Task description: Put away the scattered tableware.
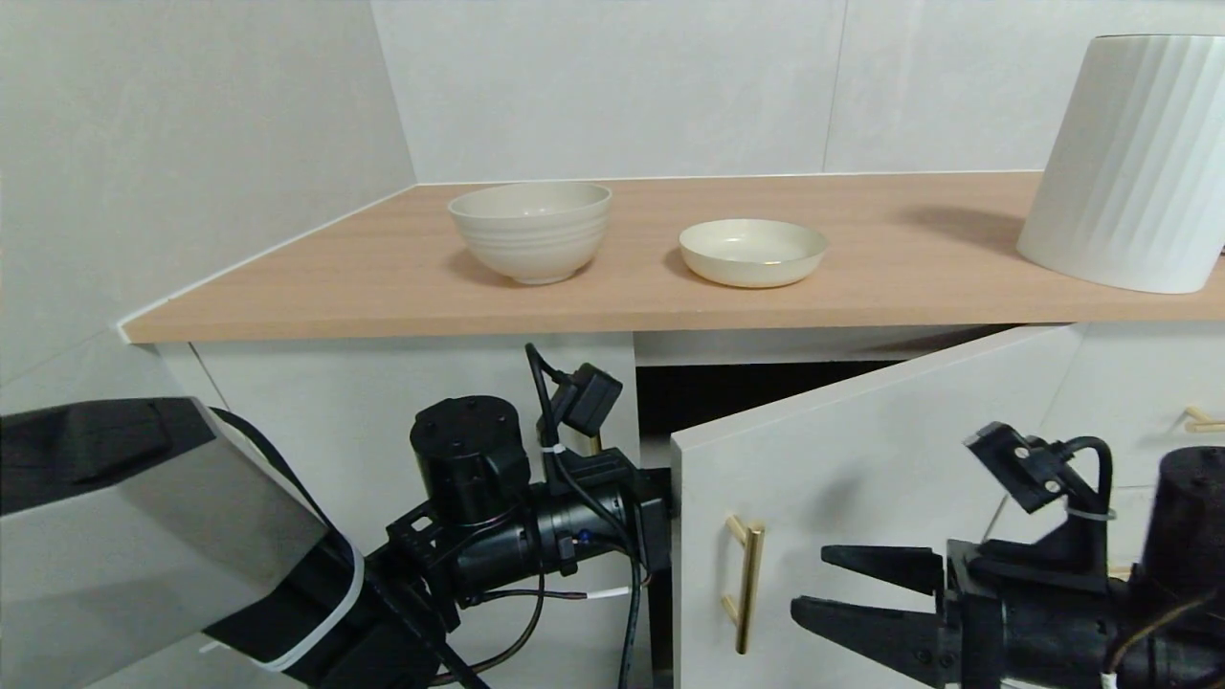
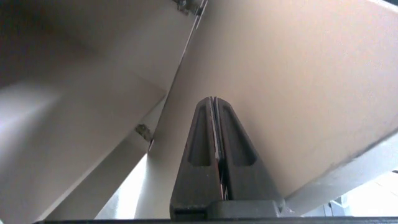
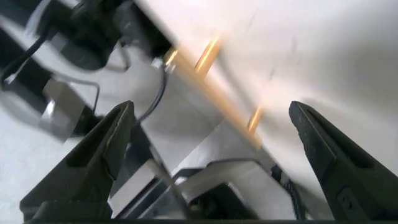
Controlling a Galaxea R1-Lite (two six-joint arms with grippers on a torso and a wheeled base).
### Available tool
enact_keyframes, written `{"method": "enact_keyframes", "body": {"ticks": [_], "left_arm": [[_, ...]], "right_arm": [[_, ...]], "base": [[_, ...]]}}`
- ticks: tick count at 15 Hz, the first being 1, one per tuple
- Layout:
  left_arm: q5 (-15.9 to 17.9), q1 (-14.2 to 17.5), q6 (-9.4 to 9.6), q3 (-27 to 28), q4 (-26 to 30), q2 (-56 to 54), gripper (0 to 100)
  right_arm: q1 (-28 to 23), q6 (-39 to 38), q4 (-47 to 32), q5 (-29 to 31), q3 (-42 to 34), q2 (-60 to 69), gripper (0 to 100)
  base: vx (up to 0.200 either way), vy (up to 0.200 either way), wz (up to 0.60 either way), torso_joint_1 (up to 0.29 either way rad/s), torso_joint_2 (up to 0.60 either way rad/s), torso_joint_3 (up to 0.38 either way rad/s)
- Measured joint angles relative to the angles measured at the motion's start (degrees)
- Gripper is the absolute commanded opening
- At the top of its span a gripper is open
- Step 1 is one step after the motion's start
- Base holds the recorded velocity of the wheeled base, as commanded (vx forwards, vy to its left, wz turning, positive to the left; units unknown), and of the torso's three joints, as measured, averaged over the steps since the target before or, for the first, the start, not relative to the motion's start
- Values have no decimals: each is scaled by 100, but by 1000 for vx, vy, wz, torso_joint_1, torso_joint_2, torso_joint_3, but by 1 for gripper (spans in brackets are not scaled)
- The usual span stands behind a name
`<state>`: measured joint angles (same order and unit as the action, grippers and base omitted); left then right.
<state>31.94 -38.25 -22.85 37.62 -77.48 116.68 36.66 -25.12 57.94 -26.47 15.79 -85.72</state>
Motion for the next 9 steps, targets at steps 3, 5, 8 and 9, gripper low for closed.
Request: {"method": "enact_keyframes", "body": {"ticks": [3,5,8,9], "left_arm": [[-6,-22,0,24,154,-9,0],[-6,-30,2,85,260,-11,0],[-13,-33,0,193,290,20,0],[-9,-35,-4,247,336,59,0]], "right_arm": [[-13,9,-250,-5,-501,675,100],[-13,17,-285,-5,-706,946,100],[-13,24,-290,-5,-788,1106,100],[-13,24,-293,-5,-802,1123,100]], "base": [[0,0,0,0,0,0],[-100,0,0,4,1,1],[-200,0,0,6,4,5],[-200,0,0,-7,2,2]]}}
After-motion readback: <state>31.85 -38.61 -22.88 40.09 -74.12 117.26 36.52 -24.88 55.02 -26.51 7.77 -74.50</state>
